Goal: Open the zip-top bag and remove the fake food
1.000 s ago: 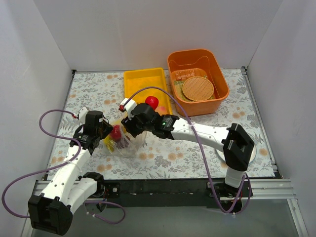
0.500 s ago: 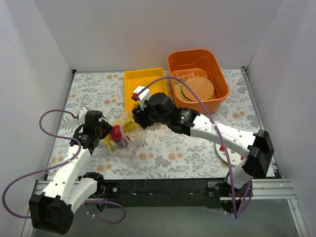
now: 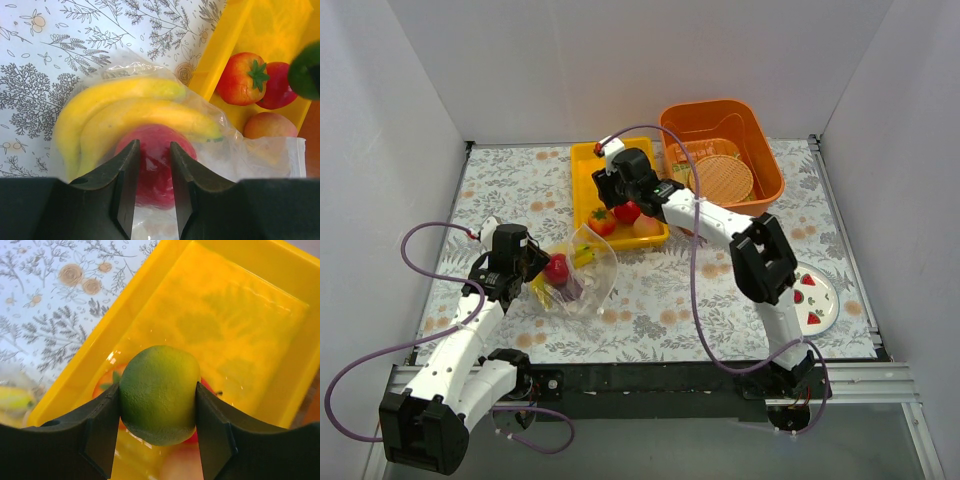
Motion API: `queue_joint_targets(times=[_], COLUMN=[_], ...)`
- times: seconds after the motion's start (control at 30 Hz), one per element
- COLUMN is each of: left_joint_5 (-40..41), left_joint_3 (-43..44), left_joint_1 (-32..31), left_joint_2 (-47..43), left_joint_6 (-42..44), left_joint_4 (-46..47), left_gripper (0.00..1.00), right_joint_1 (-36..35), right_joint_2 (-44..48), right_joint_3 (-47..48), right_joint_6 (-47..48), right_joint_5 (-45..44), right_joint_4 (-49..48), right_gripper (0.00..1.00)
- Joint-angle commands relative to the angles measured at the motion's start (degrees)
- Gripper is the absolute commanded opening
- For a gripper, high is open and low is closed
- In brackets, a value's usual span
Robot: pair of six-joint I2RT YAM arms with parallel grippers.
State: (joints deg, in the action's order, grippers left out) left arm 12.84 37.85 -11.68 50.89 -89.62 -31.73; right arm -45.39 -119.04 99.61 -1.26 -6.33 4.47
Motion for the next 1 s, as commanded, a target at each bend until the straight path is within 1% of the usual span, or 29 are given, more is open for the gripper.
queue_joint_targets(times=[0.0, 0.03, 0.07, 0.1, 0.13, 0.2, 0.23, 0.27, 0.33, 0.4, 0.47, 0.5, 0.53, 0.57, 0.6, 0.63, 0.67, 0.7, 0.77, 0.8, 0.83, 0.87, 0.9, 0.93, 0.97], left_joint_5=[-0.45, -0.45, -0.27, -0.27, -0.27, -0.18, -0.18, -0.45, -0.8, -1.15, -1.24, -1.41, -1.24, -1.24, -1.07, -1.06, -0.8, -0.63, -0.01, 0.25, 1.04, 1.48, 2.09, 2.71, 3.15], left_joint_3=[-0.05, 0.03, 0.21, 0.3, 0.39, 0.39, 0.3, 0.3, 0.21, 0.47, 0.48, 0.48, 0.48, 0.48, 0.48, 0.39, 0.3, 0.3, 0.21, 0.21, 0.21, 0.47, 0.56, 0.48, 0.39], left_joint_1=[0.34, 0.34, 0.34, 0.34, 0.34, 0.35, 0.34, 0.34, 0.34, 0.34, 0.34, 0.43, 0.43, 0.43, 0.35, 0.43, 0.35, 0.34, 0.34, 0.34, 0.34, 0.34, 0.43, 0.35, 0.34], left_joint_2=[-0.53, -0.53, -0.53, -0.53, -0.45, -0.53, -0.53, -0.62, -0.53, -0.53, -0.8, -0.97, -1.15, -1.5, -1.67, -1.68, -1.94, -2.03, -2.46, -2.73, -2.9, -3.25, -4.04, -4.4, -4.83], left_joint_6=[1.73, 1.65, 1.73, 2.08, 2.17, 2.26, 2.35, 2.35, 2.26, 2.0, 1.73, 1.56, 1.56, 1.38, 1.3, 1.21, 0.86, 0.59, -0.45, -0.81, -1.6, -2.22, -3.53, -4.15, -4.59], left_joint_4=[-0.53, -0.53, -0.53, -0.44, -0.53, -0.53, -0.44, -0.36, -0.09, -0.18, -0.44, -0.44, -0.7, -0.88, -1.06, -1.49, -1.67, -2.28, -2.99, -3.77, -4.39, -5.01, -6.14, -6.42, -6.59], left_gripper=[0.31, 0.31, 0.31, 0.32, 0.33, 0.34, 0.34, 0.34, 0.34, 0.34, 0.34, 0.34, 0.34, 0.34, 0.34, 0.34, 0.33, 0.33, 0.33, 0.33, 0.33, 0.33, 0.33, 0.33, 0.33], right_joint_1=[-0.41, -0.41, -0.41, -0.23, -0.14, 0.12, 0.12, 0.04, 0.04, 0.12, 0.12, 0.12, 0.12, 0.12, 0.04, 0.03, -0.14, -0.58, -1.02, -1.46, -1.81, -2.25, -3.82, -4.79, -5.84], right_joint_2=[-7.05, -8.47, -9.79, -12.15, -12.87, -13.41, -12.97, -12.53, -11.04, -8.24, -4.99, -0.1, 2.56, 5.46, 10.8, 13.55, 16.19, 20.82, 24.54, 27.26, 28.24, 29.21, 30.26, 30.45, 30.28], right_joint_3=[12.87, 14.98, 16.74, 20.41, 21.75, 22.55, 22.12, 21.42, 20.89, 20.62, 17.56, 14.76, 11.86, 5.31, 2.2, -0.88, -7.96, -10.99, -19.67, -22.42, -24.71, -26.64, -29.97, -30.7, -30.97], right_joint_6=[-0.5, -0.68, -0.85, -1.03, -1.64, -2.26, -2.52, -2.61, -3.05, -3.75, -5.59, -6.56, -7.7, -9.88, -11.21, -12.7, -13.94, -16.82, -20.08, -24.28, -26.15, -28.17, -29.58, -31.16, -31.44], right_joint_5=[-1.14, -1.75, -2.89, -2.81, -2.73, -1.94, -1.76, -1.5, -1.58, -1.67, -0.54, -0.09, 0.52, 2.27, 3.07, 5.6, 6.06, 8.24, 12.99, 15.01, 18.6, 20.11, 21.08, 21.09, 20.05], right_joint_4=[-4.57, -4.38, -2.29, 0.34, 1.41, 2.65, 2.74, 2.65, 4.13, 6.15, 8.26, 8.27, 8.19, 7.66, 7.4, 7.05, 6.26, 4.77, 3.1, 0.39, -1.11, -3.13, -3.93, -7.25, -7.19], right_gripper=[0.46, 0.54, 0.6, 0.65, 0.74, 0.82, 0.89, 0.91, 0.93, 0.91, 0.79, 0.75, 0.66, 0.61, 0.58, 0.53, 0.52, 0.52, 0.5, 0.49, 0.47, 0.46, 0.47, 0.47, 0.46])
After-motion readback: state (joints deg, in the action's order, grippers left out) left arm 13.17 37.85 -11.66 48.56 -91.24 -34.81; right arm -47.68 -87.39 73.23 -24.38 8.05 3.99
